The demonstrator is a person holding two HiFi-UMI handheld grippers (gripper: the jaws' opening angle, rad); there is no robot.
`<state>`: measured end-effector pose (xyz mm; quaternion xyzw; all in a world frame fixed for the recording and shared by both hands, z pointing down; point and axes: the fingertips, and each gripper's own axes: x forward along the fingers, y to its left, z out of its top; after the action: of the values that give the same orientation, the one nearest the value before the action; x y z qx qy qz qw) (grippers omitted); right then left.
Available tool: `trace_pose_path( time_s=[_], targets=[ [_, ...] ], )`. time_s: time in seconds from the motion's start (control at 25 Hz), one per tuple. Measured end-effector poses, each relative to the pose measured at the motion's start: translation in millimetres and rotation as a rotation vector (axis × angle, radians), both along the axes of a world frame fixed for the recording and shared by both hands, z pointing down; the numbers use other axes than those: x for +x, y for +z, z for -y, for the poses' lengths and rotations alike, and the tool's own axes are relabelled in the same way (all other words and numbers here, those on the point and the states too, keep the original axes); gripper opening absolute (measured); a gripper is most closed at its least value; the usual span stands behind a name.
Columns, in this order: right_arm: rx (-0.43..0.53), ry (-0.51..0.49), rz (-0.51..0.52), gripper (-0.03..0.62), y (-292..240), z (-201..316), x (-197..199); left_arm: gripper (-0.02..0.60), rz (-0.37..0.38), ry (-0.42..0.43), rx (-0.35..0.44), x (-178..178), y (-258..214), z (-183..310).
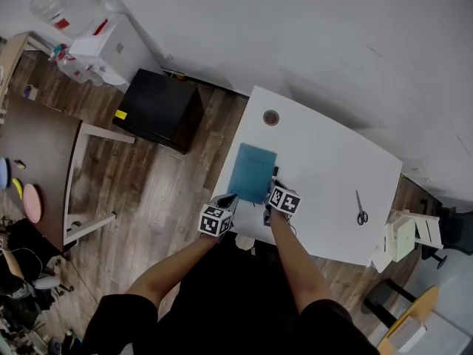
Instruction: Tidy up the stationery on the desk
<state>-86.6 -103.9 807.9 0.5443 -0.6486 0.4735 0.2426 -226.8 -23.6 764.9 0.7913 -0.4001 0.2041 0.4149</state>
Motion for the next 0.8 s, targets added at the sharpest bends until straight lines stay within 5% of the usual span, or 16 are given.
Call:
trace_pose_path(
  time_s=[0.8],
  targets=[
    [0.022, -0.012, 0.065, 0.083, -15, -18, 4, 0.014, -0.019, -0.027, -0.034, 18, -6, -7]
  ],
)
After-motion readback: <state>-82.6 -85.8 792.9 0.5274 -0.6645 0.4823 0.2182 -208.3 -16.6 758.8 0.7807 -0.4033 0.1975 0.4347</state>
